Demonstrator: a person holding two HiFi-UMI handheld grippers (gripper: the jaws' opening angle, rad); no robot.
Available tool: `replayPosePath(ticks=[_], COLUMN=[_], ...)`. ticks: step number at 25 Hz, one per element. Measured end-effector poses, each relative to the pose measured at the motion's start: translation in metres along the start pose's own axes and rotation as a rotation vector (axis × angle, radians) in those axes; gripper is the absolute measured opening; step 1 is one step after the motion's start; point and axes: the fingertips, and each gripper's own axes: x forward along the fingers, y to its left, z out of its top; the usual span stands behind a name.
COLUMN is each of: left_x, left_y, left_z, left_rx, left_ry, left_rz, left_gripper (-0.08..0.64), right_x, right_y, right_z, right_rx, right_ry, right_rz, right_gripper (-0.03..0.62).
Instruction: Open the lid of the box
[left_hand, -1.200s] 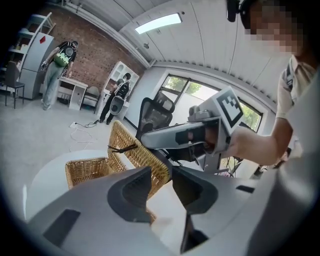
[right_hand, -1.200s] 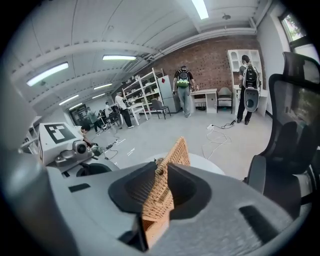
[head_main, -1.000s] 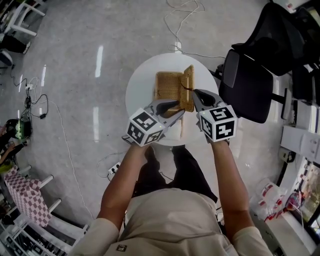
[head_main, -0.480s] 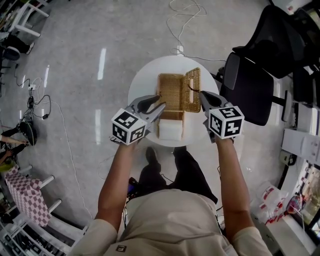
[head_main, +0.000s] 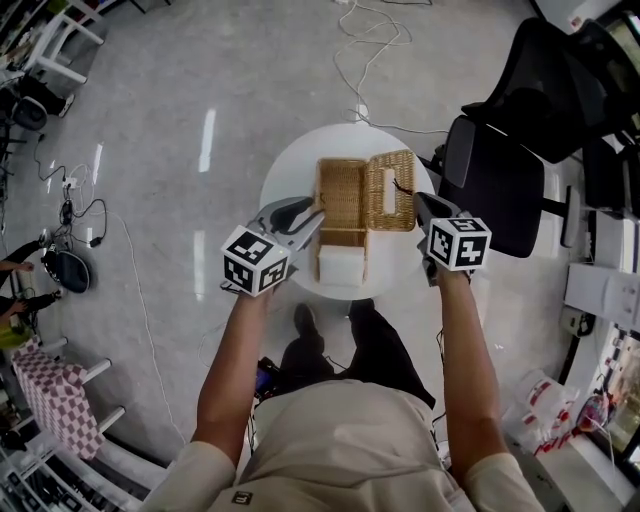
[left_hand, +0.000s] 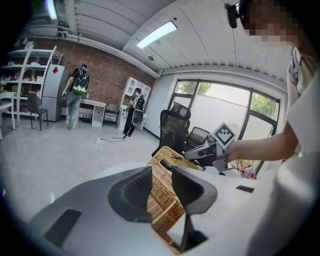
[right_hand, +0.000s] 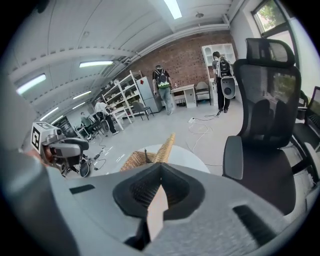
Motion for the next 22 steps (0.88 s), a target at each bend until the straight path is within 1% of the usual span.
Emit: replayPosePath(ticks=[3,8,17,22], left_x=[-0.001,-0.007,-0.032,-0.048], left_y=[-0.002,-0.004,-0.005,-0.007], left_z=[0.006,0.022,0.052,0.067], left_rx=[0.018,0.048,0.101,0.124], left_ry=[-0.008,-0.037,-0.108,-0.135], left_rz=[0.011,0.045,0.110,0.130], left_gripper=[0.110,0.089,0.048,0.038], right_x=[0.003,0.009,0.018,0.019], right_y=[-0.010,-0.028,-0.045,-0.045], right_z=[-0.005,-0.016,-0.031,-0.031], right_rx=[0.042,0.117,0.265,0.297], right_ry=[-0.012,0.001,-0.014,-0.015], right_rz=[-0.010,-0.026,0.006,0.025], right_gripper=[-0.006,-0.006,-0.006,-0.005])
